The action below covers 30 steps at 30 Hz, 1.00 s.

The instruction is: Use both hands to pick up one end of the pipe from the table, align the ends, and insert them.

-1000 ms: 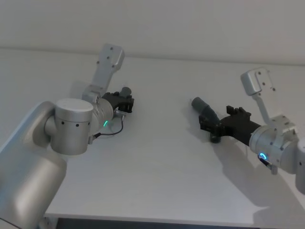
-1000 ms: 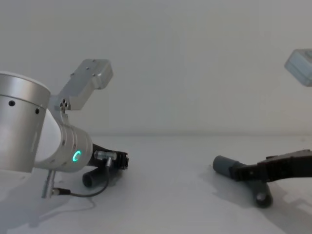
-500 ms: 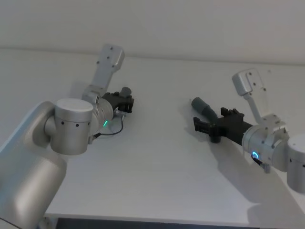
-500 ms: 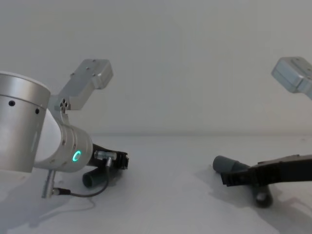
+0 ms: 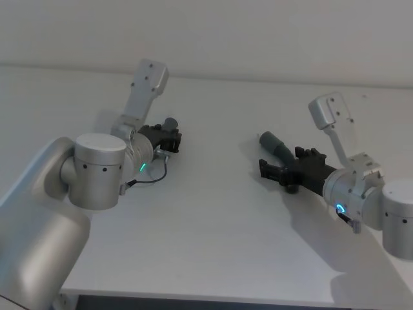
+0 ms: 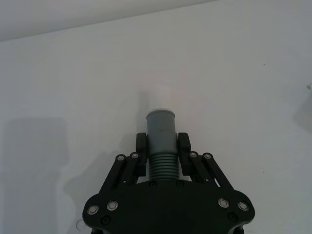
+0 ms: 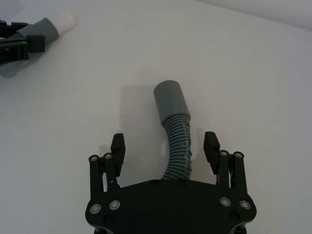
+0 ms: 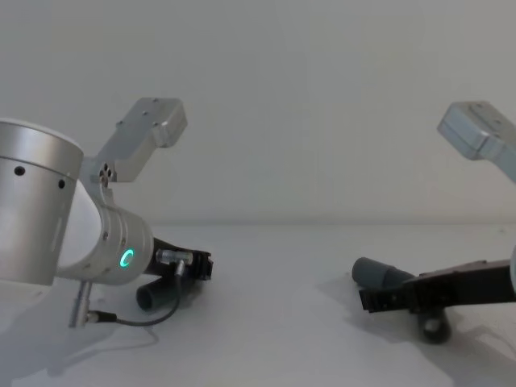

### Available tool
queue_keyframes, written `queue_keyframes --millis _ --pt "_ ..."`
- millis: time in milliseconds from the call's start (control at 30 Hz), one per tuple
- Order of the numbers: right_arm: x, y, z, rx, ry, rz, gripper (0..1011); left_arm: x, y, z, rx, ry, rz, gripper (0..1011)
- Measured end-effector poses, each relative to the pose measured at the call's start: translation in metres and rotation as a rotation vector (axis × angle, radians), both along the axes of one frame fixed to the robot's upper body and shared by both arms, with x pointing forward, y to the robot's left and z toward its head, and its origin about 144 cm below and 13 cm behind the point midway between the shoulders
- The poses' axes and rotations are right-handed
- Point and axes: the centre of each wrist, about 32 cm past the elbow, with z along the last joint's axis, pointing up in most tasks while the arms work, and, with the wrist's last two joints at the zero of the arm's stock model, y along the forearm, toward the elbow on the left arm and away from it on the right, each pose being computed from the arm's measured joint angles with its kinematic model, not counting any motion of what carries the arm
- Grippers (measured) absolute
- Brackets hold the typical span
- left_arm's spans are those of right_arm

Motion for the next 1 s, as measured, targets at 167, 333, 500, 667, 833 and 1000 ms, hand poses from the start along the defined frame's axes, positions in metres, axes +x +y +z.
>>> queue_keyframes --millis 167,333,500,667,833,1000 --pt "0.0009 0.001 -0.0005 -0.002 0.003 -0.001 906 0.0 0.0 0.0 0.0 0.0 0.0 377" --pt "0.0016 0.0016 -0.0007 -0.003 0.005 -0.002 771 0.0 0.0 0.0 0.0 0.0 0.0 377" --pt "0.0018 0.002 -0.0008 -0.004 0.007 -0.002 604 0.0 0.0 0.0 0.0 0.0 0.0 377" --pt "0.002 0.0023 -0.001 -0.004 0.007 -0.002 460 0.0 0.0 0.0 0.0 0.0 0.0 377" --pt "0.0022 0.0024 -0.001 -0.004 0.008 -0.002 294 0.0 0.0 0.0 0.0 0.0 0.0 377" --pt "0.0023 0.0026 -0.0009 -0.004 0.008 -0.002 187 0.0 0.0 0.0 0.0 0.0 0.0 377"
